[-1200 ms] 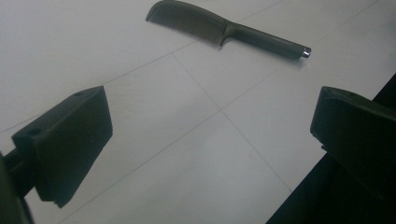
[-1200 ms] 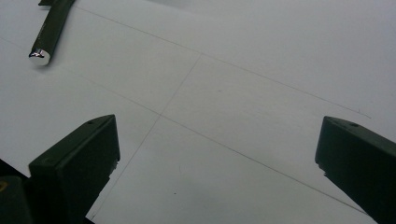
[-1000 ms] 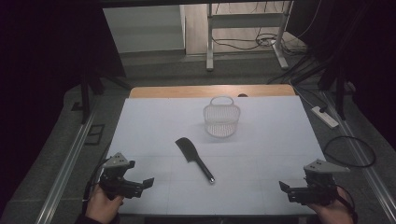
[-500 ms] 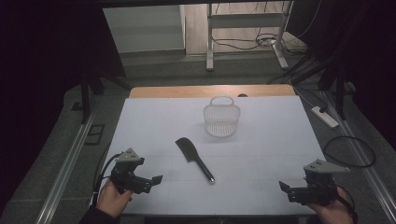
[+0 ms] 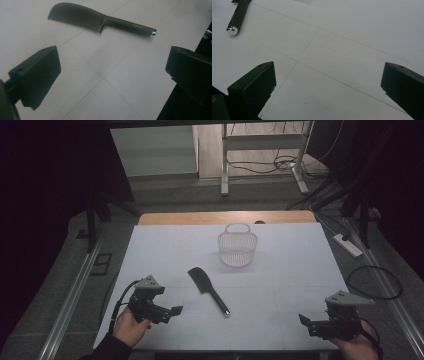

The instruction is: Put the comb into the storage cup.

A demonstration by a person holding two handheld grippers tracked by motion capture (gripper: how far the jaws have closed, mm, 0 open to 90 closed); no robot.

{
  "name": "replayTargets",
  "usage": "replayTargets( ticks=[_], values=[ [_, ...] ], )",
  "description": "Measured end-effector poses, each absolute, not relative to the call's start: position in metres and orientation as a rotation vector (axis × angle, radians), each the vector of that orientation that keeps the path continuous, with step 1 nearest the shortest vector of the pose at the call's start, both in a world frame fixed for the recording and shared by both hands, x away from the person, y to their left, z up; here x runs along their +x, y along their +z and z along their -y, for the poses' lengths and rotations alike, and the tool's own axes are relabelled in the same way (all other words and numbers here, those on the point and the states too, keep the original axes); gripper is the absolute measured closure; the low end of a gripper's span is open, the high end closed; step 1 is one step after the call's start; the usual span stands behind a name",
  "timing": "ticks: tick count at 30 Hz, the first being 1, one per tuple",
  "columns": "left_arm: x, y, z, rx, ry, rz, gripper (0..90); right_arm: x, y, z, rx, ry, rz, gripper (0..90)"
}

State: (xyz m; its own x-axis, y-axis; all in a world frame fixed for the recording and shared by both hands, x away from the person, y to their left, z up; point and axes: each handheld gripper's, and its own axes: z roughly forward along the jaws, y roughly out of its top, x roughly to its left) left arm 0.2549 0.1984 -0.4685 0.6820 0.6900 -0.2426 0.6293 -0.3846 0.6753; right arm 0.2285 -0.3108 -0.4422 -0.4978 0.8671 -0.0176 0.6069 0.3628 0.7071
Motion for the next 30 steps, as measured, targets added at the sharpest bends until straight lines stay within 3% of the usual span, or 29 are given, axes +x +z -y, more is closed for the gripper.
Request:
replayTargets(
  ticks=[30],
  values=[
    [0.288,-0.472,-0.153,2.186,0.060,-0.912,0.0,0.229,-0.442,0.311,1.286,0.913,-2.242,0.1]
  ],
)
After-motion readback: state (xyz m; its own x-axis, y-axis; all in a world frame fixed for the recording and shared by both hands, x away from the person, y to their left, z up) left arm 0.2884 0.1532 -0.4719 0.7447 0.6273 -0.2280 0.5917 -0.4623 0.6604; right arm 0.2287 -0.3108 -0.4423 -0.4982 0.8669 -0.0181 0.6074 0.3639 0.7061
